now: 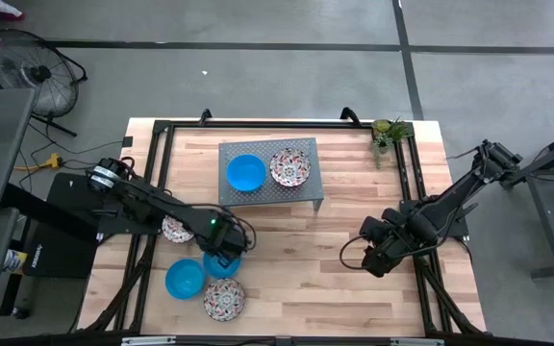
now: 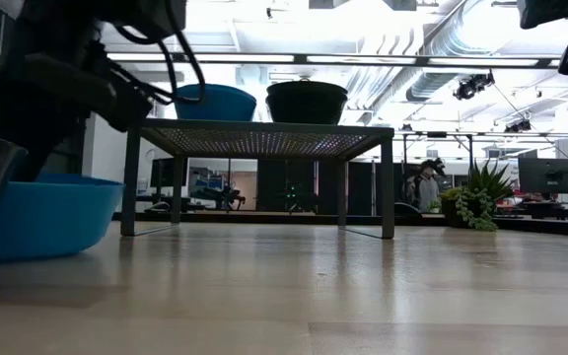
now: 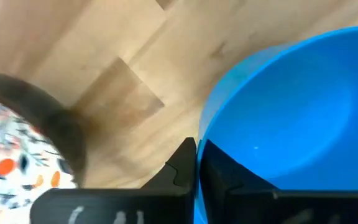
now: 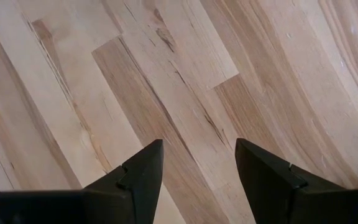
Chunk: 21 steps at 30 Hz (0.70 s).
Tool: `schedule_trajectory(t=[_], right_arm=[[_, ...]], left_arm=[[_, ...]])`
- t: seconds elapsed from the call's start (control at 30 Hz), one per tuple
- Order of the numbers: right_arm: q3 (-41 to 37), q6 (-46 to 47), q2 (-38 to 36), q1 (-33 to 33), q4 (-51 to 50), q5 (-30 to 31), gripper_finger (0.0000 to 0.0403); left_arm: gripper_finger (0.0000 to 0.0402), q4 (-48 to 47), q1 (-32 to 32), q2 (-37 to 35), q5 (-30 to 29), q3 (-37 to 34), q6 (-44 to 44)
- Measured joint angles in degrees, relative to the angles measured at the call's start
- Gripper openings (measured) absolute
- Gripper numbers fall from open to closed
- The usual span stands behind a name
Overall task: Pick & Place Mini bowls
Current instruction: Stack the blue bowl on top of the blue bowls on the shelf
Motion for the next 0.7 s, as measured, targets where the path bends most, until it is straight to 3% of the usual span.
schedule_trajectory(t=[0.4, 0.7], right_arm=[[0.0, -1.1, 0.0, 0.0, 1.0, 0.0, 0.0188], [0.0, -2.0, 0.0, 0.0, 0.8, -0.6, 0.0188]], left_arm=[[0.0001, -13.5, 6.4, 0.1, -4.4, 10.6, 11.7], [0.0, -26.8, 6.9, 0.1, -4.6, 24.0, 18.5]])
